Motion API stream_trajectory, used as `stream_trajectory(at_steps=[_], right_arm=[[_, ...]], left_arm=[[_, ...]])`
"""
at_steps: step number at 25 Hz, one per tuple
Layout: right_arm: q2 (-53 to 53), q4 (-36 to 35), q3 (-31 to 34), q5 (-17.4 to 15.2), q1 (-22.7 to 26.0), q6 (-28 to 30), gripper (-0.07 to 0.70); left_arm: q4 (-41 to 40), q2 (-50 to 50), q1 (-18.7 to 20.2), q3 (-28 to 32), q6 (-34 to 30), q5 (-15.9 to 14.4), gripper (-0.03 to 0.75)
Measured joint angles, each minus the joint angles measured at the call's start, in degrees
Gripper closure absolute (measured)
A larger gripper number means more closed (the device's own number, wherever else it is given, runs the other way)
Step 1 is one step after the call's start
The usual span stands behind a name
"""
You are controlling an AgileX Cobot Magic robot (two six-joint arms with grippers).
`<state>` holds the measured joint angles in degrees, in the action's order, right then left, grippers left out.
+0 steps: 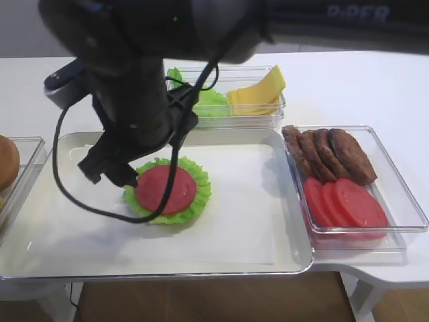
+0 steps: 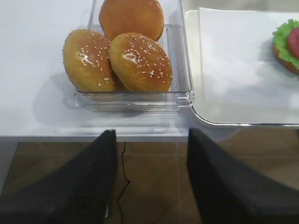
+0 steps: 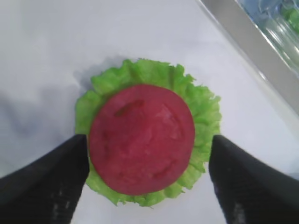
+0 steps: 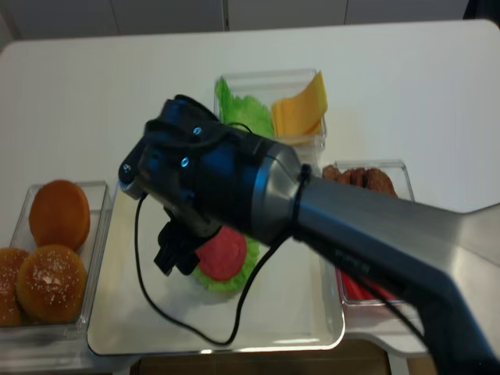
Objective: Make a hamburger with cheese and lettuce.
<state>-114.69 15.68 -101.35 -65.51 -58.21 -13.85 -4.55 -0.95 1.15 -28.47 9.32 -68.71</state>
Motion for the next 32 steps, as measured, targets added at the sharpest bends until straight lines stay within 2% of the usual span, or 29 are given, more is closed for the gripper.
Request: stream_trajectory(at_steps=[5,9,15,21,24,32], right_arm=[[1.59,-9.6,-0.85,-1.42,8.39,2.13,0.05],[3.31,-15.3,-0.85,-4.14,15.41,4.52,0.053],[5.48,-17.24,-0.89,-5.16,25.88,6.04,0.057],[9.57,-18.27,-0.26,-5.41,32.99,6.17,0.08],[11.78,-18.27,2.54,-5.41,35.85,6.17,0.085],[19.54,-17.94,17.06,-5.41,42.58,6.44,0.087]], left_arm=[[0.0,0.0,0.0,0.0,0.0,0.0,0.353],[0.0,0.0,0.0,0.0,0.0,0.0,0.353],[0.0,0.0,0.0,0.0,0.0,0.0,0.353],[0.0,0.0,0.0,0.0,0.0,0.0,0.353],[0.0,0.0,0.0,0.0,0.0,0.0,0.353],[0.0,0.0,0.0,0.0,0.0,0.0,0.353]])
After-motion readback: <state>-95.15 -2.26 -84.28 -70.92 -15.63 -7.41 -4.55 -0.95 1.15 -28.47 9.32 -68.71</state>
